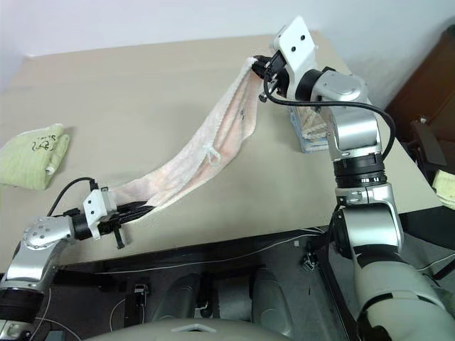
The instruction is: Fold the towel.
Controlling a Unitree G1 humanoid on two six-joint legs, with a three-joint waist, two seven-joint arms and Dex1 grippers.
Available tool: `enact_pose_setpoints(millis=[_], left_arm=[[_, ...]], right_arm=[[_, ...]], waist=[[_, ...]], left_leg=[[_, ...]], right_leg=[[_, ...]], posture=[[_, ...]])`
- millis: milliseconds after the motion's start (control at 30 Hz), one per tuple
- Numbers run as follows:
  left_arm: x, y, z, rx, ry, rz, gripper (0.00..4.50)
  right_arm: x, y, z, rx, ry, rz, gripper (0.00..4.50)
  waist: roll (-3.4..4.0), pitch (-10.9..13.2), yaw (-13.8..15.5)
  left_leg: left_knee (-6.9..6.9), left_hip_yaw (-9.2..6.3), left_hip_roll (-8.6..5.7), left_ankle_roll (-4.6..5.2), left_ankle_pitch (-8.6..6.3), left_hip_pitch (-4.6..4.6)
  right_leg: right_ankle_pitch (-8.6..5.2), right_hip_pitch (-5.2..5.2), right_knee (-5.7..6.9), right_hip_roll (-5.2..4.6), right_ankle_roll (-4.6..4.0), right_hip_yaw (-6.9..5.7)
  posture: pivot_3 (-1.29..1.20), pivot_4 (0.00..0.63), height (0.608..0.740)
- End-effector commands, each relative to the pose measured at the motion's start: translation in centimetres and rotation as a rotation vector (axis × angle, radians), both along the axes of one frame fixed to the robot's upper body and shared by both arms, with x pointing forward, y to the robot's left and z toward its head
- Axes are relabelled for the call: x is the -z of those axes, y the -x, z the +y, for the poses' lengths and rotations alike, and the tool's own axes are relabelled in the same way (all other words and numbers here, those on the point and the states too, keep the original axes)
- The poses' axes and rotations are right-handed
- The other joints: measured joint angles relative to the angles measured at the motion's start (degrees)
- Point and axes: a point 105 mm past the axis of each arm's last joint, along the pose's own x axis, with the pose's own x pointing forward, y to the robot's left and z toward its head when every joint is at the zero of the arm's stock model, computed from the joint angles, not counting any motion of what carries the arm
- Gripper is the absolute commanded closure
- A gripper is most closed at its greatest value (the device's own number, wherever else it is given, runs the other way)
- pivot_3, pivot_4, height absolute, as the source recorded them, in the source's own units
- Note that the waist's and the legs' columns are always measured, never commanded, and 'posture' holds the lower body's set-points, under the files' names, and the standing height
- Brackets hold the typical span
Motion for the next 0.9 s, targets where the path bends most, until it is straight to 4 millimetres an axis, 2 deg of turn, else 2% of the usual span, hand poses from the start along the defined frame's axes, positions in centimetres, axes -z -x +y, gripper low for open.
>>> enact_pose_setpoints(millis=[33,133,300,367,533,567,667,867,900], left_arm=[[-2.0,0.3,1.1,-0.029,0.057,-0.019,4.46],[-2.9,0.3,2.0,-0.058,0.096,-0.007,4.46],[-4.3,0.0,2.1,-0.076,0.148,-0.009,4.46],[-4.3,0.4,1.9,-0.059,0.145,0.019,4.46],[-3.0,1.2,1.5,0.009,0.014,0.015,4.46],[-2.7,1.3,1.5,0.017,0.009,0.039,4.09],[-2.4,1.7,1.2,0.031,0.02,0.077,3.46],[-2.6,1.3,0.6,0.035,-0.022,-0.018,1.44],[-2.5,1.4,0.4,0.045,-0.041,-0.032,1.44]], right_arm=[[-1.6,0.7,-0.2,-0.002,-0.007,-0.061,4.5],[-1.3,0.7,-0.1,-0.002,-0.003,-0.055,4.5],[-1.0,0.7,0.0,-0.002,0.001,-0.049,4.5],[-1.0,0.7,0.0,-0.003,0.002,-0.048,4.5],[-0.8,0.6,0.1,-0.001,0.007,-0.046,4.5],[-0.7,0.5,0.1,0.0,0.01,-0.045,4.5],[-0.6,0.5,0.2,0.0,0.017,-0.044,4.5],[-0.3,0.6,0.2,-0.003,0.024,-0.039,4.5],[-0.2,0.6,0.2,-0.003,0.026,-0.038,4.5]], waist=[[0.0,0.0,0.0],[-0.01,0.0,0.0],[0.0,0.0,0.0],[-0.01,0.0,0.0],[0.0,0.0,0.0],[-0.01,0.0,0.0],[0.0,0.0,0.0],[-0.01,0.0,0.1],[-0.01,0.0,0.1]], left_leg=[[0.0,0.0,0.0,0.0,0.0,0.0],[0.0,0.0,0.01,0.0,0.0,0.0],[0.01,0.0,0.01,0.0,0.0,0.01],[0.01,0.01,0.01,0.0,0.0,0.0],[0.01,0.03,0.01,0.0,0.0,0.01],[0.0,0.05,0.01,0.0,0.0,0.02],[0.0,0.06,0.01,0.0,0.0,0.02],[0.02,0.05,0.01,0.0,0.0,0.01],[0.02,0.06,0.01,0.0,0.0,0.01]], right_leg=[[0.0,0.0,0.0,0.0,0.0,0.0],[0.0,0.0,0.01,-0.01,0.0,0.01],[0.0,0.0,0.01,0.0,0.0,0.0],[0.0,0.0,0.01,0.0,0.0,0.0],[0.0,0.0,0.01,0.03,0.0,0.0],[0.0,0.0,0.01,0.04,0.0,0.0],[0.0,0.0,0.01,0.03,0.0,0.01],[0.0,0.01,0.01,0.02,0.0,0.01],[0.0,0.01,0.01,0.02,0.0,0.01]], posture=[[0.0,0.15,0.74],[0.0,0.15,0.74],[0.0,0.15,0.74],[0.0,0.15,0.74],[0.0,0.15,0.74],[0.0,0.15,0.74],[0.0,0.15,0.74],[0.0,0.15,0.74],[0.0,0.15,0.74]])
